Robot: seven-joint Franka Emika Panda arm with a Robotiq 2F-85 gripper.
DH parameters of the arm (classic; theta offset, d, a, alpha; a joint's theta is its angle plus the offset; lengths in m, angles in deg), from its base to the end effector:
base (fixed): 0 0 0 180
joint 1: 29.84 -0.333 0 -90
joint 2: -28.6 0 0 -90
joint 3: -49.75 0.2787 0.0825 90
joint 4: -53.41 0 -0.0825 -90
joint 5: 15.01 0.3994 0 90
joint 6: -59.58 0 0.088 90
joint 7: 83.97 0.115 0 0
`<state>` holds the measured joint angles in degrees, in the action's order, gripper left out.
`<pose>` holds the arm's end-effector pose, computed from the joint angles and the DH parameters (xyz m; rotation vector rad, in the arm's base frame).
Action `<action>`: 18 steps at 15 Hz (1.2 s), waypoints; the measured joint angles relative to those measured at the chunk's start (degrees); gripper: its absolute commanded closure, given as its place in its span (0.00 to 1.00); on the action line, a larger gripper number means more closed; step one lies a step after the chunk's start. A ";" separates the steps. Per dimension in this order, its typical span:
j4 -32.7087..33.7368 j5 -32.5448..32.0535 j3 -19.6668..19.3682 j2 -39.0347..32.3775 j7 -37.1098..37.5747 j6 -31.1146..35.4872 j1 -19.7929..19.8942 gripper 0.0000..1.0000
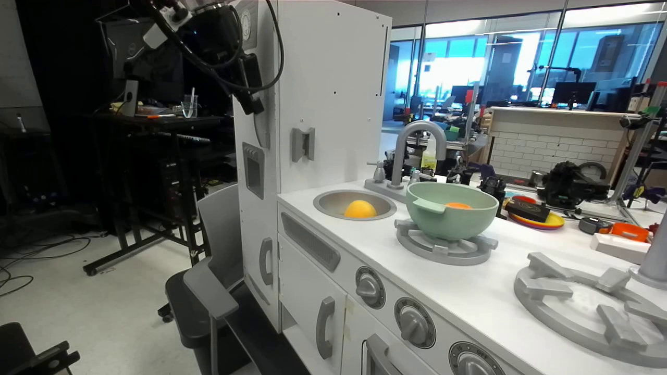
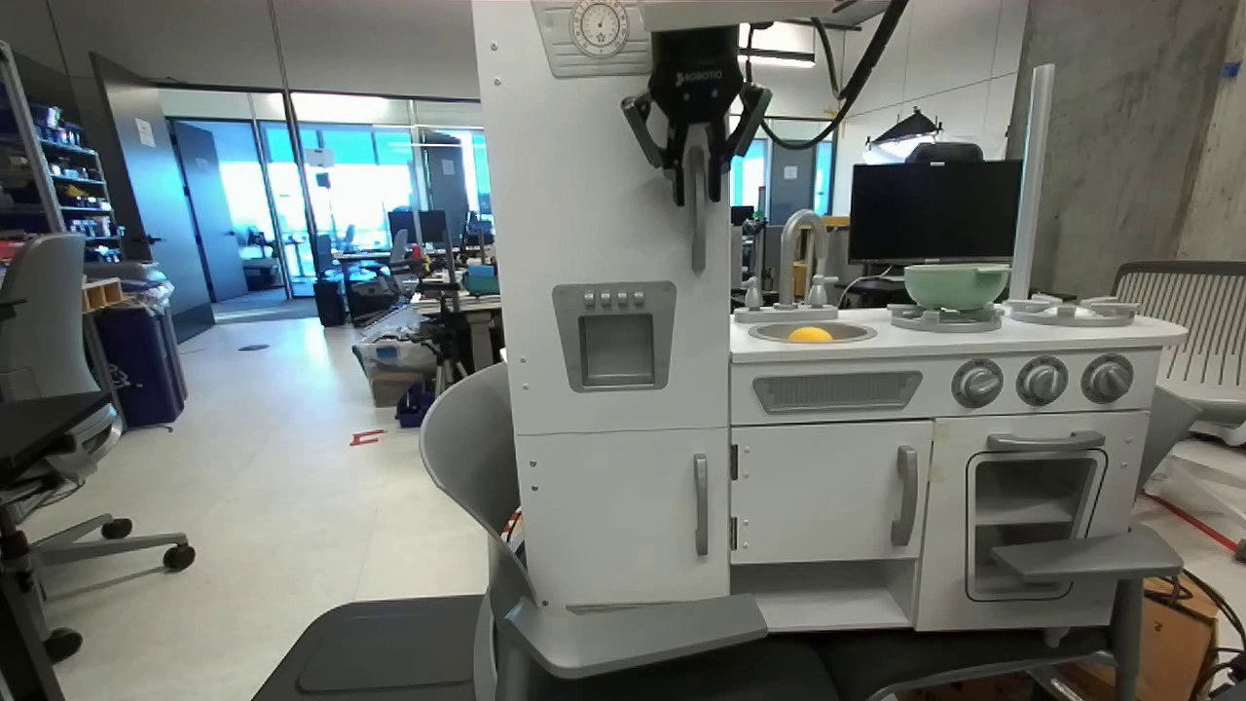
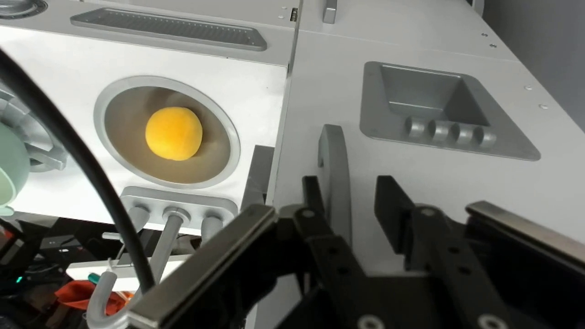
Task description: Open the upper cupboard then move the objects from the sink and the green plate then put them on the second shelf of the cupboard
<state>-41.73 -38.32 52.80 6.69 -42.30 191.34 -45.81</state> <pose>0.6560 0.2113 0.3658 2.9333 -0.2473 0.5668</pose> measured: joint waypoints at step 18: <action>-12.10 -10.53 -0.03 7.45 21.01 3.35 -5.45 0.96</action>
<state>-53.83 -48.86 52.77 14.15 -21.29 194.69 -51.27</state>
